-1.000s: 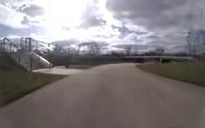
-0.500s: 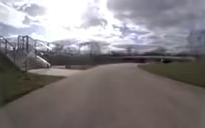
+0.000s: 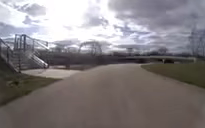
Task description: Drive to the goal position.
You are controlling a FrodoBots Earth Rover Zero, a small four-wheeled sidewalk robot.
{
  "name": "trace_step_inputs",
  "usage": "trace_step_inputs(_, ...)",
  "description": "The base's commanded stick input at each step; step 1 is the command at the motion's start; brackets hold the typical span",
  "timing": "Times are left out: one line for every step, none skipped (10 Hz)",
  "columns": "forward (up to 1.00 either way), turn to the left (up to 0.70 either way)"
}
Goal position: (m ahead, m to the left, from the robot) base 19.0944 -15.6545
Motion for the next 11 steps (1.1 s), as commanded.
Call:
trace_step_inputs(1.0,0.0)
trace_step_inputs(1.0,0.0)
trace_step_inputs(1.0,0.0)
trace_step_inputs(1.0,0.0)
trace_step_inputs(1.0,0.0)
trace_step_inputs(1.0,0.0)
trace_step_inputs(1.0,0.0)
trace_step_inputs(1.0,0.0)
trace_step_inputs(1.0,-0.01)
trace_step_inputs(1.0,-0.12)
trace_step_inputs(1.0,-0.33)
